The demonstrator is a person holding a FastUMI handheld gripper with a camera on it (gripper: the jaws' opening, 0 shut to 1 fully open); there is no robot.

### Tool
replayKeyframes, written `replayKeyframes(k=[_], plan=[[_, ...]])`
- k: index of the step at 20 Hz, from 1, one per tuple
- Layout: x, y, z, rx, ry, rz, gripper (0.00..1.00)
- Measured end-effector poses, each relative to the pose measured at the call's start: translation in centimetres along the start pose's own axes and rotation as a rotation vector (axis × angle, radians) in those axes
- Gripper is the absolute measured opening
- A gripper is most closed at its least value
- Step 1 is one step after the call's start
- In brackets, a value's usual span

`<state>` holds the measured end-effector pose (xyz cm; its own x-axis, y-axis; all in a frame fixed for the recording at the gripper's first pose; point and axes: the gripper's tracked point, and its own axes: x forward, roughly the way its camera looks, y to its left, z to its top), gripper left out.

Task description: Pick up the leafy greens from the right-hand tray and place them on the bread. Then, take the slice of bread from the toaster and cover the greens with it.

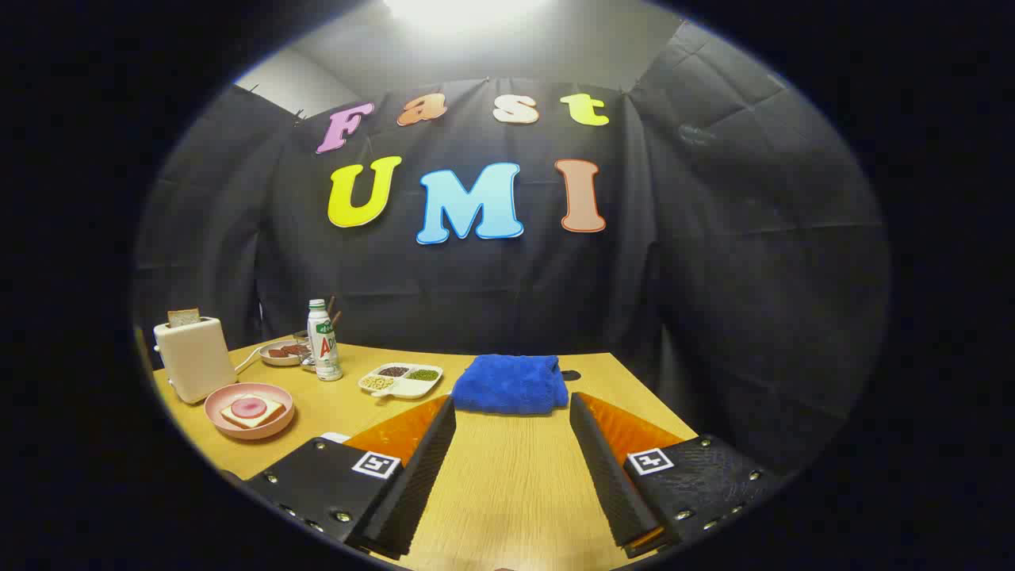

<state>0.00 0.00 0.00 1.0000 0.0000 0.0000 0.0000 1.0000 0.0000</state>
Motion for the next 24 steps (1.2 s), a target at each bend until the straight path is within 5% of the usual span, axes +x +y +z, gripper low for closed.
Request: replayKeyframes(k=[13,24], plan=[[0.5,7.1,-3.0,0.024,0.105,0.159,0.89],[0.3,12.8,-11.0,0.098,0.435,0.302,0.89]])
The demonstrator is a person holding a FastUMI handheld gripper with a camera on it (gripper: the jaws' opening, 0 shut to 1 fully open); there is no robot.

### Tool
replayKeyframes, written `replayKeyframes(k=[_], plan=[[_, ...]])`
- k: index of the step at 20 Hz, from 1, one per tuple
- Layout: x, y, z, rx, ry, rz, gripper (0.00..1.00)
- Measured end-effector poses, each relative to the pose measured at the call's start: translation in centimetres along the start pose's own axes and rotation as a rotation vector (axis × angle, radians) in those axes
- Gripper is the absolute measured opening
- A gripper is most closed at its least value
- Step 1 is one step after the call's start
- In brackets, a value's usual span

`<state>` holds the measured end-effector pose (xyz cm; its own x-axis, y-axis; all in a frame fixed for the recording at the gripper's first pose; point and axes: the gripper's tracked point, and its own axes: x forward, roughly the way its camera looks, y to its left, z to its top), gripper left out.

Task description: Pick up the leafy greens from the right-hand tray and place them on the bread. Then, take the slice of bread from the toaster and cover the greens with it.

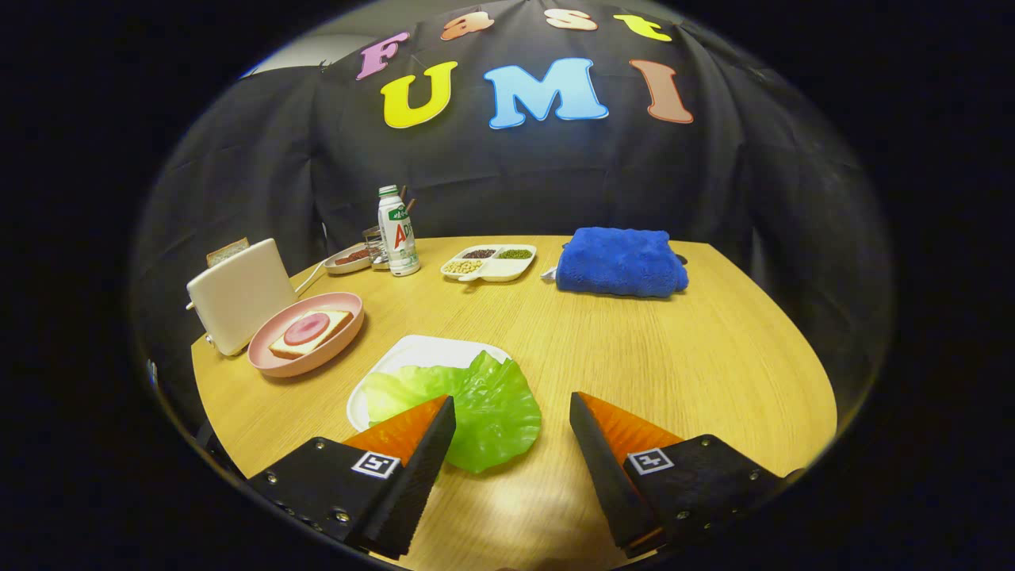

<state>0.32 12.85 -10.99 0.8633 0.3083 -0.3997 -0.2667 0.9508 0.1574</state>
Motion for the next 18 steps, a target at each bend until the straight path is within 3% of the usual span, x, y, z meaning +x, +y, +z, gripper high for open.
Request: replayKeyframes(k=[5,6,7,10,13,18], plan=[[0.9,0.3,-1.2,0.053,0.057,0.023,0.89],[1.4,0.5,-1.3,0.045,0.061,0.034,0.86],[1.1,0.7,-1.2,0.033,0.063,0.043,0.76],[1.1,1.0,-0.7,0.107,0.061,0.068,0.04],[-0.5,1.8,1.4,0.131,-0.035,0.085,0.02],[-3.0,4.3,5.6,0.059,-0.180,0.118,0.00]])
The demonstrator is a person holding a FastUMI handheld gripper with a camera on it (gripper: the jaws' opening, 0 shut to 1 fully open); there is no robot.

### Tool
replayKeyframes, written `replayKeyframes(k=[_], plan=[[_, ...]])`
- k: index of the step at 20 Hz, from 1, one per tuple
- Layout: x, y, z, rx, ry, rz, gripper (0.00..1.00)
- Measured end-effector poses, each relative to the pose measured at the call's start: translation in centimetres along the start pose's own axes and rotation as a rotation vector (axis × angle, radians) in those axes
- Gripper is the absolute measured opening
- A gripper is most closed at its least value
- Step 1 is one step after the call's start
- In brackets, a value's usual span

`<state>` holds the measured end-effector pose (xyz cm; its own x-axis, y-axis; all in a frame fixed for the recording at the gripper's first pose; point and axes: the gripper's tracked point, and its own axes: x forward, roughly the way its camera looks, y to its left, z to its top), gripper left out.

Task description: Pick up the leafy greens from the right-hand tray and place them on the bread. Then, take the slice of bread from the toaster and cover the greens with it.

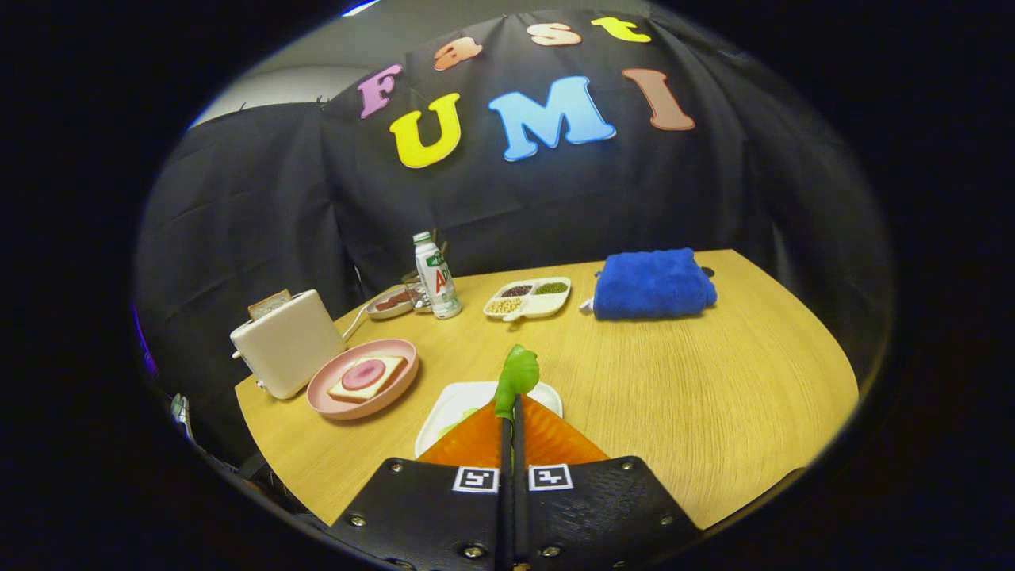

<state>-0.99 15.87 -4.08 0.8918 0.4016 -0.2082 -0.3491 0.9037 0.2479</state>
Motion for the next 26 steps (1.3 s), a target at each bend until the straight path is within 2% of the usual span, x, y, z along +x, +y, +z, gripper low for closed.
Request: replayKeyframes(k=[4,12,17,20,23,24,26], plan=[[0.0,3.3,2.6,-0.049,-0.062,0.039,0.00],[3.6,13.0,5.4,-0.126,-0.069,0.219,0.00],[7.1,19.2,5.5,-0.155,-0.048,0.326,0.00],[9.4,22.7,5.0,-0.154,-0.055,0.407,0.00],[12.4,24.0,3.0,-0.126,-0.019,0.450,0.00],[13.3,23.9,1.8,-0.112,0.021,0.449,0.00],[15.3,22.0,-1.2,-0.118,0.112,0.386,0.00]])
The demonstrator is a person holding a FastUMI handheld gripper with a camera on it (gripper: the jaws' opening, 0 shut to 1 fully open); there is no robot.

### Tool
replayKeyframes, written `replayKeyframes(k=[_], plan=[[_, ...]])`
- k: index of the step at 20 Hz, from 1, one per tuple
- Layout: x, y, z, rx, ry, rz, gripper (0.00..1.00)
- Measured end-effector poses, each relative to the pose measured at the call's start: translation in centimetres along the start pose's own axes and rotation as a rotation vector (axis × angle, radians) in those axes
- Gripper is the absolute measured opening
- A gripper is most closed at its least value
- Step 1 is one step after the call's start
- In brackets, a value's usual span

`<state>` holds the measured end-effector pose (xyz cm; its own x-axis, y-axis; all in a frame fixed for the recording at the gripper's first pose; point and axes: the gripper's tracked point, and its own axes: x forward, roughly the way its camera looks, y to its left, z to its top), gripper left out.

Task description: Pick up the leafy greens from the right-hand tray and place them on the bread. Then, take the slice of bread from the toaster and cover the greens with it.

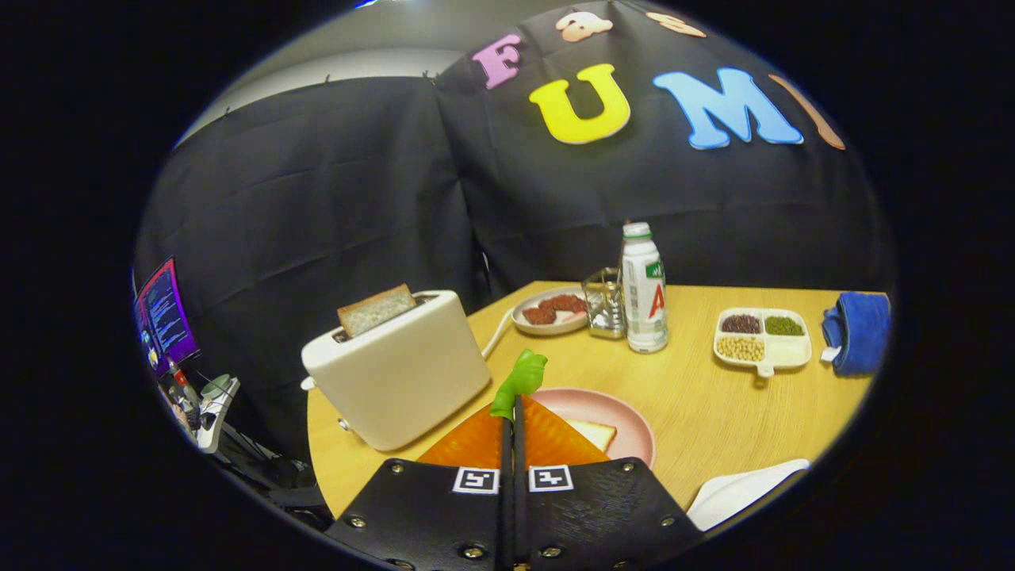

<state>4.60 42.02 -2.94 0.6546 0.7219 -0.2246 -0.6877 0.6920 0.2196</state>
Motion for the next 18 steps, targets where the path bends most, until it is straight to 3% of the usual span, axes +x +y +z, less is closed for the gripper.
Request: replayKeyframes(k=[4,7,9,10,12,16,18], plan=[[0.6,-2.5,-2.5,0.007,0.062,-0.077,0.00],[0.0,-3.9,-2.6,-0.073,0.074,-0.153,0.01],[-0.7,-3.8,-1.6,-0.131,0.030,-0.171,0.17],[-1.2,-4.2,-0.9,-0.160,-0.002,-0.194,0.37],[-2.4,-4.9,0.8,-0.204,-0.076,-0.269,0.54],[-6.6,-5.0,5.2,-0.183,-0.240,-0.437,0.53],[-7.9,-3.3,6.7,-0.109,-0.281,-0.442,0.53]])
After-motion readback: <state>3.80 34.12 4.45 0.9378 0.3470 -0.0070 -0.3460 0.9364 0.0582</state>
